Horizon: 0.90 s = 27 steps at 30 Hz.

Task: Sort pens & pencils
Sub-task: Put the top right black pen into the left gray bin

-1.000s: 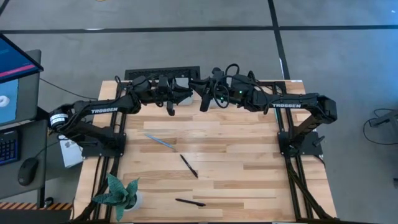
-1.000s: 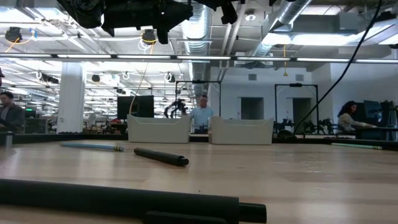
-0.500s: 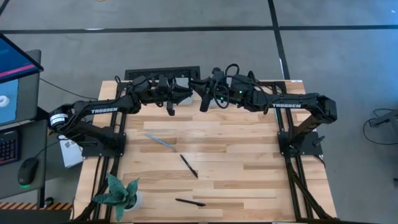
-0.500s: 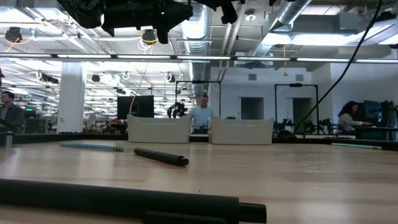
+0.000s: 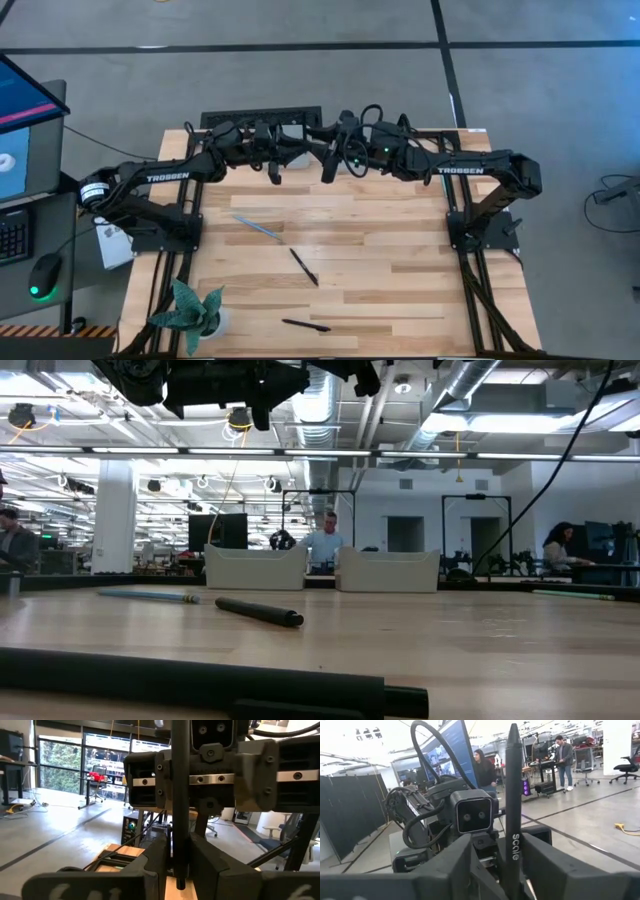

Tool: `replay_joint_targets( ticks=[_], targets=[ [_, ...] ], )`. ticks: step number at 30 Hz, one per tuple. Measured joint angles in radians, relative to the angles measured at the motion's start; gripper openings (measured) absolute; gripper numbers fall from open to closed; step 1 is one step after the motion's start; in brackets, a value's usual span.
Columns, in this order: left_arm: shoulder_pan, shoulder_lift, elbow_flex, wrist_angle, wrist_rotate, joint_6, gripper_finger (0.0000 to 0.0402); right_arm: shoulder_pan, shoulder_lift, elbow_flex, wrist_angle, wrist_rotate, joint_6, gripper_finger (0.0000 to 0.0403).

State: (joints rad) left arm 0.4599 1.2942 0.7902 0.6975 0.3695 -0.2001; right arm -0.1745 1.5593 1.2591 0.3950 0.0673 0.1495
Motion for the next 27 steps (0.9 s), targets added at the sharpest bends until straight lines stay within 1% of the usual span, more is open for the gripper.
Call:
replay_joint_targets(
  ticks=[4, 7, 14, 17, 21, 27],
  targets=[
    [0.0, 0.0, 0.0, 0.0, 0.0, 0.0, 0.0052, 0.003, 0.0, 0.0, 0.0, -0.003, -0.038, 0.0245],
    [0.0, 0.0, 0.0, -0.001, 0.001, 0.0, 0.0052, 0.005, 0.0, 0.0, 0.0, 0.001, -0.052, 0.0259],
    [0.003, 0.0, 0.0, -0.018, 0.008, 0.03, 0.0052, 0.0, 0.0, 0.0, -0.018, 0.008, -0.053, 0.0261],
    [0.018, 0.0, 0.0, -0.05, 0.009, 0.037, 0.0052, -0.004, 0.0, 0.0, -0.04, 0.008, -0.053, 0.0261],
    [0.067, 0.0, 0.001, -0.106, 0.016, 0.041, 0.0052, -0.005, 0.0, 0.0, -0.075, 0.012, -0.053, 0.0261],
    [0.165, 0.0, 0.001, -0.254, 0.013, 0.053, 0.0052, -0.004, 0.0, 0.0, -0.121, 0.008, -0.053, 0.026]
  ],
)
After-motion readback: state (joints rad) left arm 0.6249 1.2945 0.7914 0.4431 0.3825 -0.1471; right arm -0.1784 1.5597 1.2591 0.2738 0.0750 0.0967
